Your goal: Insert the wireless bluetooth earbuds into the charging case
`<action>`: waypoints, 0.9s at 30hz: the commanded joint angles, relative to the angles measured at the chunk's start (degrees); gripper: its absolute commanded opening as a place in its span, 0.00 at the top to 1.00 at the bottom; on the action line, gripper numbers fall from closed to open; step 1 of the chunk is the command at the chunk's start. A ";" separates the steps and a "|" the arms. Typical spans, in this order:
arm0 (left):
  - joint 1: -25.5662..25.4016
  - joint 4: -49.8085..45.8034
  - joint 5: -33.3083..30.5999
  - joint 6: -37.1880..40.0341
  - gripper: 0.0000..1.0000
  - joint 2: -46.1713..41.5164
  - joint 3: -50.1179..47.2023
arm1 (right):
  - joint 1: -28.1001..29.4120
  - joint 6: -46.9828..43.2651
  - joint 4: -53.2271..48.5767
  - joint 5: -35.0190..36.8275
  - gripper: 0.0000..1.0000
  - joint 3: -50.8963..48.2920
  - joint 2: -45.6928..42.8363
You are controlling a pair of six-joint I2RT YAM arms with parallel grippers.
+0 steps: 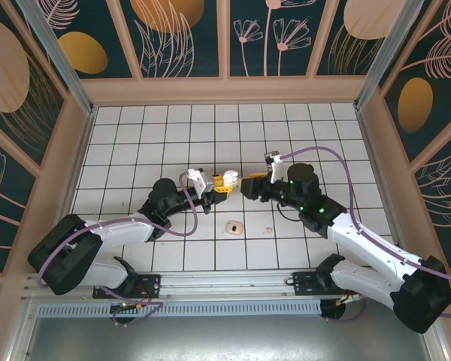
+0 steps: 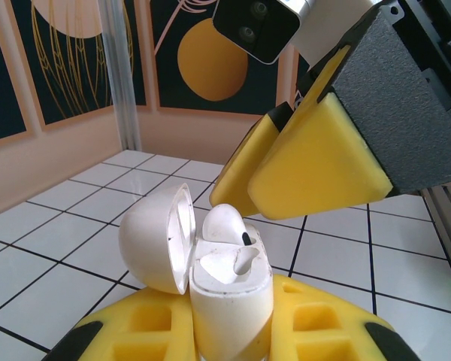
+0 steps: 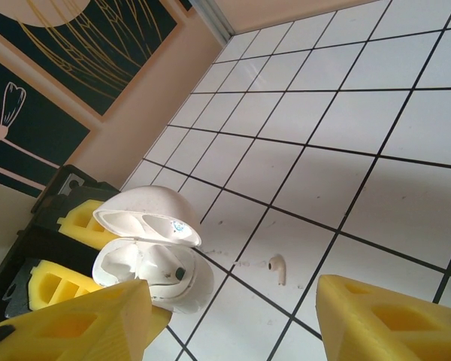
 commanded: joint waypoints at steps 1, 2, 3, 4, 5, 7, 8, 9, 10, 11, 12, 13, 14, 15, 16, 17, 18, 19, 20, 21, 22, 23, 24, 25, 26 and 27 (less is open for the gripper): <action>-0.18 0.66 -0.42 0.14 0.87 -1.08 1.12 | -0.69 0.24 1.58 -0.89 0.40 0.11 -1.09; -0.25 0.58 -0.42 0.19 0.87 -1.07 1.11 | -0.81 0.33 1.41 -1.11 0.40 0.20 -1.21; -0.21 0.44 -0.52 0.22 0.87 -1.07 1.07 | -0.95 0.34 1.29 -1.45 0.40 0.36 -1.17; -0.23 0.49 -0.61 0.19 0.87 -1.07 1.11 | -1.01 0.34 1.03 -1.67 0.41 0.50 -1.18; -0.24 0.50 -0.57 0.22 0.87 -0.96 1.00 | -1.08 0.34 0.74 -1.77 0.41 0.68 -1.17; -0.18 0.66 -0.89 -0.01 0.87 -0.63 0.73 | -1.15 0.42 0.08 -1.77 0.42 1.14 -1.23; -0.23 0.80 -1.07 -0.10 0.87 -0.34 0.48 | -1.17 0.44 -0.31 -1.77 0.42 1.38 -1.17; -0.25 0.94 -1.33 -0.39 0.87 -0.21 0.21 | -1.29 0.49 -0.84 -1.69 0.42 1.64 -1.19; -0.24 1.17 -1.57 -0.69 0.87 -0.19 -0.01 | -1.34 0.52 -1.48 -1.46 0.43 1.92 -1.20; -0.25 1.31 -1.93 -1.06 0.87 -0.16 -0.41 | -1.49 0.60 -2.33 -1.10 0.43 2.32 -1.11; -0.25 1.44 -2.42 -1.37 0.87 -0.18 -0.65 | -1.72 0.60 -3.10 -0.99 0.43 2.62 -1.04; -0.17 1.39 -2.94 -1.64 0.87 -0.26 -0.96 | -2.01 0.65 -4.03 -0.94 0.43 2.97 -0.99; -0.05 1.35 -3.56 -1.81 0.87 -0.50 -1.33 | -2.46 0.78 -5.12 -0.88 0.44 3.59 -0.66; -0.07 1.33 -3.98 -2.03 0.87 -0.68 -1.69 | -3.02 0.80 -6.11 -1.17 0.44 4.07 -0.39; 0.09 1.19 -4.73 -2.19 0.87 -0.78 -2.10 | -3.80 0.78 -7.20 -1.64 0.44 4.75 0.07; 0.40 0.87 -5.35 -2.48 0.87 -1.00 -2.47 | -4.62 0.78 -8.60 -1.77 0.44 5.44 0.59; 0.74 0.72 -5.60 -2.99 0.87 -1.11 -2.81 | -5.35 1.00 -10.04 -1.65 0.45 6.16 1.11; 1.53 0.68 -5.46 -3.75 0.87 -1.32 -3.24 | -6.43 1.25 -11.97 -1.43 0.45 7.09 1.88; 2.41 0.77 -5.25 -4.64 0.87 -1.63 -3.70 | -6.87 1.34 -14.02 -1.26 0.45 8.09 2.92; 3.30 0.99 -4.88 -5.49 0.87 -1.88 -4.20 | -7.63 1.24 -15.92 -1.01 0.45 8.96 3.86; 4.40 1.55 -4.45 -6.52 0.87 -2.21 -4.97 | -9.03 0.93 -18.21 -0.63 0.46 10.07 5.23; 5.57 2.11 -4.19 -7.58 0.87 -2.54 -5.59 | -9.53 0.42 -20.51 0.13 0.46 11.38 6.78; 6.43 2.49 -4.09 -8.34 0.87 -2.83 -6.31 | -9.76 -0.11 -22.62 1.06 0.47 12.74 8.31; 7.45 2.76 -3.93 -9.04 0.87 -3.15 -6.88 | -9.94 -0.66 -25.01 2.27 0.47 14.30 10.24; 8.34 2.87 -3.87 -9.59 0.87 -3.33 -7.35 | -9.99 -1.33 -27.30 3.46 0.47 15.88 12.60; 8.90 2.76 -3.96 -9.94 0.87 -3.44 -7.73 | -10.02 -1.98 -29.16 4.34 0.47 17.46 14.65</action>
